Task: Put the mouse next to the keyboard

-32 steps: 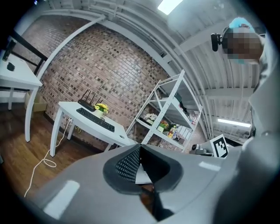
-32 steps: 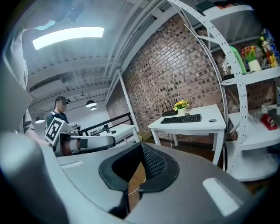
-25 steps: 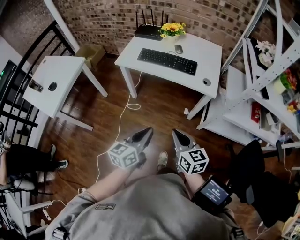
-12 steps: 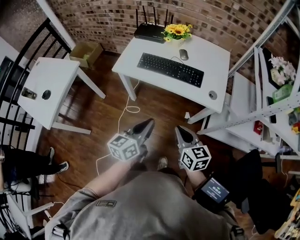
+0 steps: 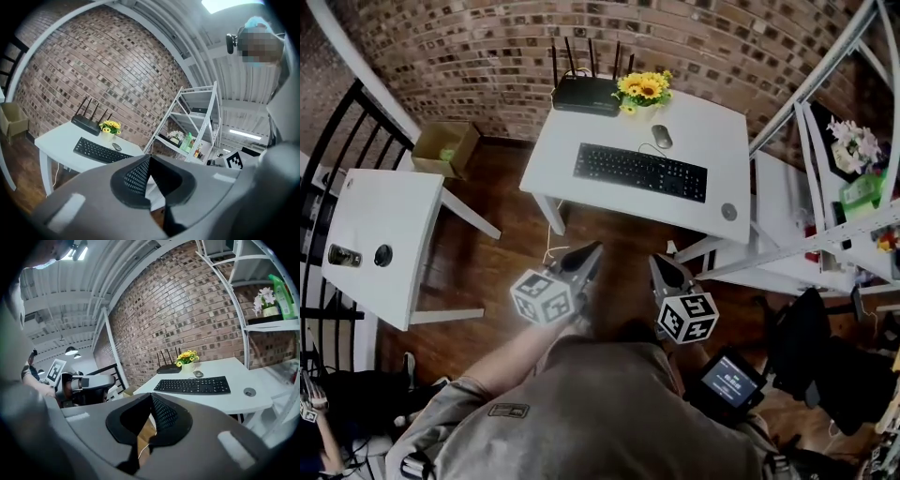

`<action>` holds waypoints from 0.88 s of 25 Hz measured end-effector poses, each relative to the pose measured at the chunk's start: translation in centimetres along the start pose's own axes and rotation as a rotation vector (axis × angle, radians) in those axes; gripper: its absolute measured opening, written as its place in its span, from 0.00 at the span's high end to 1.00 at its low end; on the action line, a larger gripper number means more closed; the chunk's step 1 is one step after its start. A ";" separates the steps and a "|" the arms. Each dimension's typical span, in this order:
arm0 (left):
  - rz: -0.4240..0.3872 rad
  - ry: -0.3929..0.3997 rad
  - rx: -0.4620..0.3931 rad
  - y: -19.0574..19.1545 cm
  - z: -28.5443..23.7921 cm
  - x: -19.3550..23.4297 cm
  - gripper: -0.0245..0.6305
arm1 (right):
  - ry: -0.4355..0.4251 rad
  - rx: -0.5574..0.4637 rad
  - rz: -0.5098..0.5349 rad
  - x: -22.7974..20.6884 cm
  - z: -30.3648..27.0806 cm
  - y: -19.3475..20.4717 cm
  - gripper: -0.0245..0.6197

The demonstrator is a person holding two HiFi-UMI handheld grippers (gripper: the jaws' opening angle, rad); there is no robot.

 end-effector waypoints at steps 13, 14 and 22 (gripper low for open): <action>0.014 -0.052 0.022 -1.6 -9.8 7.4 0.96 | -0.003 -0.016 -0.003 -6.4 -8.4 -6.6 0.94; 0.013 -0.065 0.021 -2.0 -10.9 8.0 0.96 | -0.009 -0.014 -0.004 -7.3 -9.2 -7.5 0.94; 0.022 -0.163 0.016 -3.9 -19.1 11.8 0.96 | -0.058 0.021 0.017 -13.6 -15.0 -13.8 0.94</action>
Point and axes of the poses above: the fingertips, and each gripper's own axes: z backward along the fingers, x to its left, y out of its underside, the point moved 2 cm from there along z, backward along the fingers, and after that the axes turned 14 degrees about -z, right-handed, at the moved point
